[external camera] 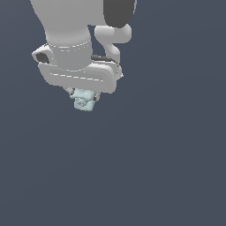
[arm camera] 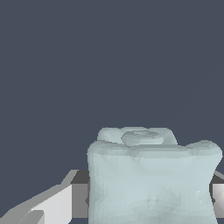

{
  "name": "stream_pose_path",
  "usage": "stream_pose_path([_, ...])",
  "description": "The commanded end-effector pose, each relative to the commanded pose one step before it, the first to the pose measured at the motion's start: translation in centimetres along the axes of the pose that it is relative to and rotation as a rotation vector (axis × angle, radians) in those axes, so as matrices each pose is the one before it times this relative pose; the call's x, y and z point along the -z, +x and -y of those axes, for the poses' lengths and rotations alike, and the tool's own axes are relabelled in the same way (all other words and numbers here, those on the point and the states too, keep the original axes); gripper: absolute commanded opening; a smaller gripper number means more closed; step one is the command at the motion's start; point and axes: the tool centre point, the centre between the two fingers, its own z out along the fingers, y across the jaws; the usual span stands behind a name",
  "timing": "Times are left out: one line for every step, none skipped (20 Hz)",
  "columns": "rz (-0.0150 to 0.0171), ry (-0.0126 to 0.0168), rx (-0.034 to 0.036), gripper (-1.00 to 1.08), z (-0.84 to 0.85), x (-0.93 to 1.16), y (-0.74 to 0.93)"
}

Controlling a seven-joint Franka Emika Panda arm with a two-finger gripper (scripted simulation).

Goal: Pick up the object and move it to a goal position.

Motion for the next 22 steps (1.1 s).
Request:
stream_pose_path([0.00107, -0.00009, 0.00020, -1.00, -0.519, 2.552, 0.153])
stream_pose_path([0.00003, -0.00046, 0.00016, -1.00, -0.160, 0.925, 0.084])
stream_pose_path([0.00000, 0.00000, 0.00000, -1.00, -0.178, 0.882, 0.082])
stream_pose_path([0.00000, 0.00000, 0.00000, -1.00, -0.169, 0.839, 0.081])
stream_pose_path([0.00000, 0.00000, 0.00000, -1.00, -0.161, 0.799, 0.080])
stream_pose_path([0.00000, 0.00000, 0.00000, -1.00, -0.154, 0.761, 0.079])
stream_pose_path([0.00000, 0.00000, 0.00000, -1.00, -0.146, 0.726, 0.078])
stream_pose_path([0.00000, 0.00000, 0.00000, -1.00, -0.140, 0.692, 0.077])
stream_pose_path([0.00000, 0.00000, 0.00000, -1.00, -0.133, 0.659, 0.077])
stream_pose_path([0.00000, 0.00000, 0.00000, -1.00, -0.123, 0.613, 0.074])
stream_pose_path([0.00000, 0.00000, 0.00000, -1.00, -0.112, 0.558, 0.070])
stream_pose_path([0.00000, 0.00000, 0.00000, -1.00, -0.102, 0.507, 0.065])
stream_pose_path([0.00000, 0.00000, 0.00000, -1.00, -0.092, 0.460, 0.061])
stream_pose_path([0.00000, 0.00000, 0.00000, -1.00, -0.083, 0.415, 0.058])
stream_pose_path([-0.00001, -0.00046, 0.00017, -1.00, -0.041, 0.372, 0.054])
stream_pose_path([0.00000, 0.00000, 0.00000, -1.00, -0.066, 0.335, 0.052])
stream_pose_path([0.00000, 0.00000, 0.00000, -1.00, -0.059, 0.303, 0.049])
stream_pose_path([0.00000, 0.00000, 0.00000, -1.00, -0.053, 0.273, 0.045])
stream_pose_path([0.00000, 0.00000, 0.00000, -1.00, -0.047, 0.243, 0.041])
stream_pose_path([0.00000, 0.00000, 0.00000, -1.00, -0.042, 0.215, 0.037])
stream_pose_path([0.00000, 0.00000, 0.00000, -1.00, -0.036, 0.188, 0.034])
stream_pose_path([0.00000, 0.00000, 0.00000, -1.00, -0.031, 0.162, 0.031])
